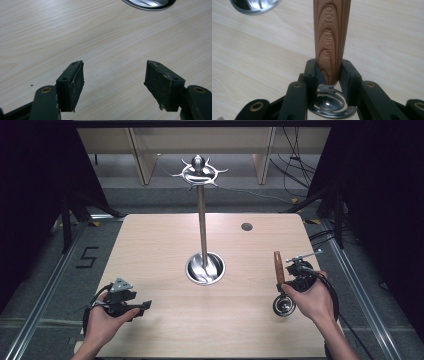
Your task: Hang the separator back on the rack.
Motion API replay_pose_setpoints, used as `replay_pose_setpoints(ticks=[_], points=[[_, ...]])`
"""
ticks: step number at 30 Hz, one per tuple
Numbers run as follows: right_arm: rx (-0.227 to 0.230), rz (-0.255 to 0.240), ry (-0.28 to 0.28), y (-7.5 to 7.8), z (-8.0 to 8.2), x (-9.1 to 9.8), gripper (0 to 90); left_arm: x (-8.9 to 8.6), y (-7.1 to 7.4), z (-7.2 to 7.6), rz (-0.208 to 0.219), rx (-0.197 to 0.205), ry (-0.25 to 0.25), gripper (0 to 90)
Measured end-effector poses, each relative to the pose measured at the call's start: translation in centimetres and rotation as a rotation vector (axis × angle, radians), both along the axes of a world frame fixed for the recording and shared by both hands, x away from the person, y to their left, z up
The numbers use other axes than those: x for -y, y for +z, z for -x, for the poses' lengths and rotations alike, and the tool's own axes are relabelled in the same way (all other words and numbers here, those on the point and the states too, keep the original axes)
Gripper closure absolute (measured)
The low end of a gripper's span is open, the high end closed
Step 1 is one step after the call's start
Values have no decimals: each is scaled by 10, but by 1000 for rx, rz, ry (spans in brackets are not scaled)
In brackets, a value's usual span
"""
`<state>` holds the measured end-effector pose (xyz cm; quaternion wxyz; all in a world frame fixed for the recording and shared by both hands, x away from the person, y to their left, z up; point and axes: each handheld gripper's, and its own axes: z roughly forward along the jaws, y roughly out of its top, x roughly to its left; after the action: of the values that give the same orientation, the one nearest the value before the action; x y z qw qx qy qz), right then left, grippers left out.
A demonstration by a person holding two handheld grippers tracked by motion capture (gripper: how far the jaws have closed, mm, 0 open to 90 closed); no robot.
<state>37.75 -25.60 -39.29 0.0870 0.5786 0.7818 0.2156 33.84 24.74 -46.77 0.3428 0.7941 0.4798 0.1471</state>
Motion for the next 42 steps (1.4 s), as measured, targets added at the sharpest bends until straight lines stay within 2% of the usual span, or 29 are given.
replay_pose_setpoints(ticks=[3, 4, 5, 6, 7, 8, 9, 12, 13, 14, 15, 18, 19, 20, 21, 23, 24, 25, 27, 28, 31, 33, 35, 36, 37, 38, 40, 41, 42], points=[[46, -10, 52, 2, 0, -1, 701, 0, 0, 0, 0, -6, 2, 310], [81, -11, 83, 2, 0, 0, 700, -3, 1, 0, -28, -13, -21, 310], [89, -40, 87, 4, 1, -1, 700, -2, 1, 0, -25, -12, -19, 310], [89, -40, 87, 4, 1, -1, 700, -3, 2, 0, -35, -6, -19, 310], [117, -69, 141, 3, 0, 2, 700, -3, 2, 0, -35, -10, -21, 310], [118, -81, 124, 5, 1, -1, 700, -3, 2, 0, -30, -11, -23, 310], [147, -86, 130, 7, 2, 0, 701, -3, 2, 0, -23, -10, -13, 310], [168, -100, 153, 11, 4, -1, 700, -3, 1, 0, -21, -9, -11, 310], [168, -100, 153, 11, 4, -1, 700, -3, 1, 0, -21, -9, -11, 310], [189, -65, 145, 13, 5, -2, 700, -3, 1, 0, -19, -8, -10, 310], [221, -50, 166, 15, 5, -1, 700, -3, 1, 0, -20, -6, -12, 310], [250, -69, 169, 15, 5, -2, 700, -4, 2, 0, -23, -9, -14, 310], [250, -69, 169, 15, 5, -2, 700, -4, 2, 0, -23, -9, -14, 310], [240, -77, 163, 17, 6, -3, 700, -2, 1, 0, 0, 2, 3, 310], [249, -80, 168, 17, 5, -3, 700, -2, 1, 0, -6, 10, 9, 310], [280, -84, 182, 20, 5, -3, 700, -4, 2, 0, -29, 4, -11, 310], [280, -84, 182, 20, 5, -3, 700, -2, 1, 0, -11, 7, 3, 310], [288, -99, 176, 22, 6, -4, 700, -4, 2, 0, -37, 2, -15, 310], [295, -102, 174, 23, 6, -5, 700, -4, 2, 0, -35, 2, -14, 310], [312, -92, 192, 24, 5, -4, 700, -4, 3, 0, -43, 1, -11, 310], [316, -112, 183, 30, 6, -6, 700, -4, 2, 0, -36, 4, -14, 310], [355, -109, 196, 33, 5, -6, 700, -4, 2, 0, -35, 4, -13, 310], [362, -106, 207, 35, 4, -6, 700, -3, 2, 0, -18, 6, -5, 310], [362, -114, 200, 37, 5, -7, 700, -4, 2, 0, -25, 4, -8, 310], [384, -103, 214, 38, 4, -6, 700, -4, 2, 0, -25, 3, -10, 310], [368, -114, 199, 41, 5, -7, 700, -2, 1, 1, -8, 10, 7, 310], [384, -114, 205, 43, 4, -7, 700, -2, 1, 0, -1, 5, 4, 310], [388, -110, 208, 46, 3, -8, 700, -2, 1, 0, -6, 8, 8, 310], [388, -110, 208, 46, 3, -8, 700, -4, 2, 0, -25, 4, -8, 310]])
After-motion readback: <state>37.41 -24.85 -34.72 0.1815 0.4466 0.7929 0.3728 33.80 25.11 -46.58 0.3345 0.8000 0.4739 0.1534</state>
